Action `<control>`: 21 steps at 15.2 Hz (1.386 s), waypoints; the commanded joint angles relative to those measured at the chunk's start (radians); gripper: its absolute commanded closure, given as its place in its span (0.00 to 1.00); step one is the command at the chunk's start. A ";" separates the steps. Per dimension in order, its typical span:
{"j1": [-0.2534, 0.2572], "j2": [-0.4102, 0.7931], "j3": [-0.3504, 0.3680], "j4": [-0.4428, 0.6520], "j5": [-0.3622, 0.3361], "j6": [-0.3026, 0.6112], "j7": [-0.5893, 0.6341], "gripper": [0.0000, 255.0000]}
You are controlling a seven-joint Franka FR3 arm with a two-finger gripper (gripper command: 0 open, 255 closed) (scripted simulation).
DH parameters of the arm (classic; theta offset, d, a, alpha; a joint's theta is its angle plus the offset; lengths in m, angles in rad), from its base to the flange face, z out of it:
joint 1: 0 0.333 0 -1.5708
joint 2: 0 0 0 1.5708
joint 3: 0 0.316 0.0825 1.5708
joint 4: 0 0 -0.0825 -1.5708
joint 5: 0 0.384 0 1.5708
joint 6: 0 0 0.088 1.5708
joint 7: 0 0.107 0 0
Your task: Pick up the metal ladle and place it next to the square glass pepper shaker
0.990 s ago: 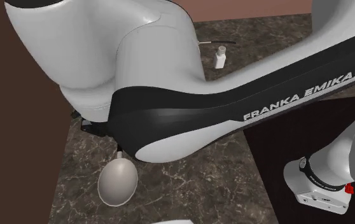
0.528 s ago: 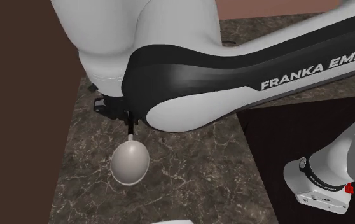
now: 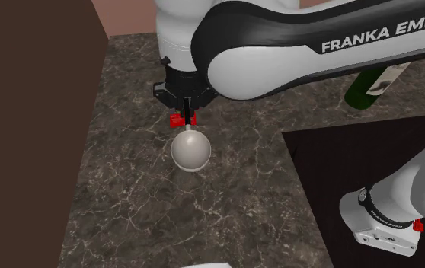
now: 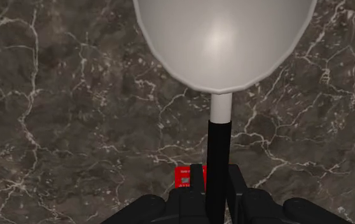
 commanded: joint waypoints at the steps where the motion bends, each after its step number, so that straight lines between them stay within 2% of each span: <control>1: -0.019 -0.033 -0.031 -0.030 0.025 0.004 -0.063 1.00; 11: -0.111 -0.095 -0.191 -0.105 0.072 0.023 -0.338 1.00; 21: -0.210 -0.049 -0.337 -0.067 0.070 0.023 -0.580 1.00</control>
